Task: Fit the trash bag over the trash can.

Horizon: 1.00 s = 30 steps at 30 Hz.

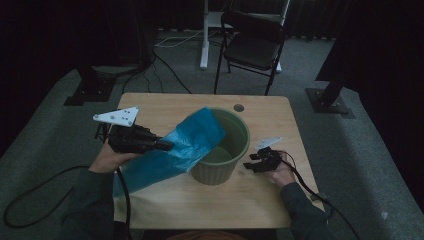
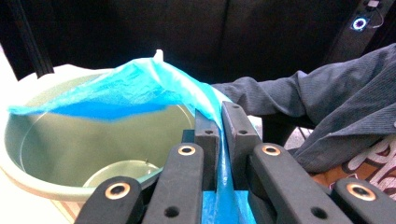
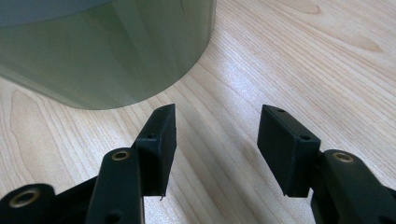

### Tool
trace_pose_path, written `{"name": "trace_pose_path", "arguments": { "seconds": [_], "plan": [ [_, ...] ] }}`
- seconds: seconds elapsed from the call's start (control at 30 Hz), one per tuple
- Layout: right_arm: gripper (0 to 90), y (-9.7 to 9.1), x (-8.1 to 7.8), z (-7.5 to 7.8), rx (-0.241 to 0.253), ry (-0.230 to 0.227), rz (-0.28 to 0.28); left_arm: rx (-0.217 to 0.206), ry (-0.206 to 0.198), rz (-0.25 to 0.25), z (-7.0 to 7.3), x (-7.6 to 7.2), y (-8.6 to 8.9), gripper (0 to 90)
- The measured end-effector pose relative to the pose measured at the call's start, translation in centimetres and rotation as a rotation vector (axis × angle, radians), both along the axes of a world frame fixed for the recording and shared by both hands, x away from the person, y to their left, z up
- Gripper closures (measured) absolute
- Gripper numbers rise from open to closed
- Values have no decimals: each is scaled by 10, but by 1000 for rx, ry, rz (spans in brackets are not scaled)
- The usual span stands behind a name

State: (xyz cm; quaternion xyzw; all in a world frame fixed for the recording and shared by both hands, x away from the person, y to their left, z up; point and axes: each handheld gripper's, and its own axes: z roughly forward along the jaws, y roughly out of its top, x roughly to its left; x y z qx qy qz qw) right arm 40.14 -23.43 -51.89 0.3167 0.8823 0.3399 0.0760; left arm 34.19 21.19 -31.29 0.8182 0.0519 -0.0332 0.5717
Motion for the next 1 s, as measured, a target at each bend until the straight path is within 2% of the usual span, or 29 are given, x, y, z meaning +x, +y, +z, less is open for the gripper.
{"name": "trace_pose_path", "arguments": {
  "seconds": [0.23,0.43,0.53,0.57,0.6,0.7,0.87,1.0],
  "plan": [
    [465,1,0,1,0,-3,3,24,54,26,-8,26,-19,854],
    [479,-3,0,4,8,-15,-10,67,108,54,-14,53,-41,854],
    [491,-4,0,6,17,-24,-14,74,116,64,-16,59,-48,856],
    [497,-5,-1,8,24,-30,-18,75,125,70,-17,67,-55,856],
    [512,-6,-1,10,30,-46,-20,80,129,75,-17,70,-58,856],
    [523,-6,-2,13,37,-54,-22,91,140,76,-17,80,-69,856],
    [523,-7,-2,12,35,-55,-21,140,136,100,-20,94,-89,848],
    [523,-8,-3,14,42,-62,-27,202,133,139,-30,98,-99,762]
  ]
}}
